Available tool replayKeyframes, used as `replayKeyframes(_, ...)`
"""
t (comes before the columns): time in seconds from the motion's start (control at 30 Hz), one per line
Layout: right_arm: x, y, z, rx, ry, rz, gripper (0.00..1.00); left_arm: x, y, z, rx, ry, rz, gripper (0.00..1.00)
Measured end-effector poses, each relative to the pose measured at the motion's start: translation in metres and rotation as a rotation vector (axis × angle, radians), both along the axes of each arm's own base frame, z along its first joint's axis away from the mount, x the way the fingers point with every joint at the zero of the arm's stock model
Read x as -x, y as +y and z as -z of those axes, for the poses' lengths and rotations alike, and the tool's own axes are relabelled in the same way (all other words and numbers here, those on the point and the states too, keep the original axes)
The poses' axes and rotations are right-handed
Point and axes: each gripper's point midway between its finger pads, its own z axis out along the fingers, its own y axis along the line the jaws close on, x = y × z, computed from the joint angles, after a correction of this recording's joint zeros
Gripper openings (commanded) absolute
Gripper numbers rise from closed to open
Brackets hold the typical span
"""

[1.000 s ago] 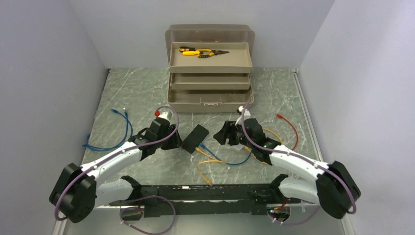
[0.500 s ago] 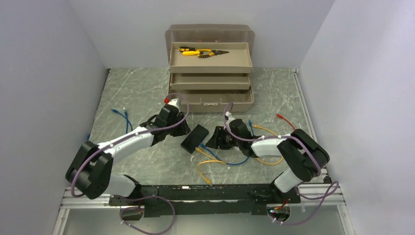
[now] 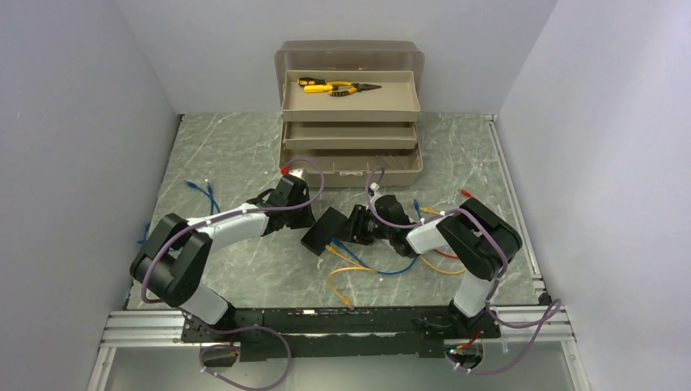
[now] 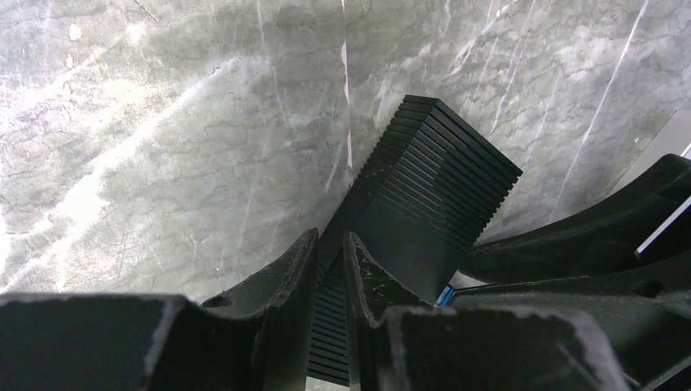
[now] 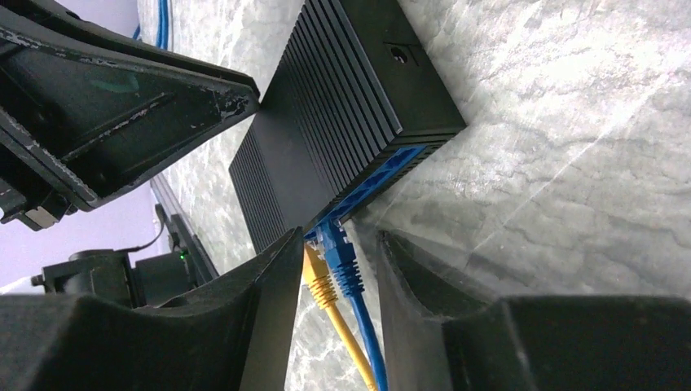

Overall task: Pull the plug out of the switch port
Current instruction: Pull the connector from the switch port.

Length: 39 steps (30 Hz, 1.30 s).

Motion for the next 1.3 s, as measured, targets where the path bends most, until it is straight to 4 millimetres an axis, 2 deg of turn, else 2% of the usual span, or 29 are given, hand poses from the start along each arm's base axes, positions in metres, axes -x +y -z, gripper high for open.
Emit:
replayKeyframes(0.37, 0.0, 0.006, 0.001, -0.05, 0.062, 0.024, 0.29, -0.002, -0.001, 0.001, 0.0, -0.01, 0.007, 0.2)
replayKeyframes(0.77, 0.004, 0.006, 0.004, -0.07, 0.087, 0.024, 0.37, -0.009, -0.006, 0.002, 0.025, -0.041, 0.008, 0.19)
replayKeyframes(1.3, 0.008, 0.003, 0.004, -0.077, 0.094, 0.025, 0.34, -0.011, -0.008, 0.002, 0.048, -0.063, 0.002, 0.19)
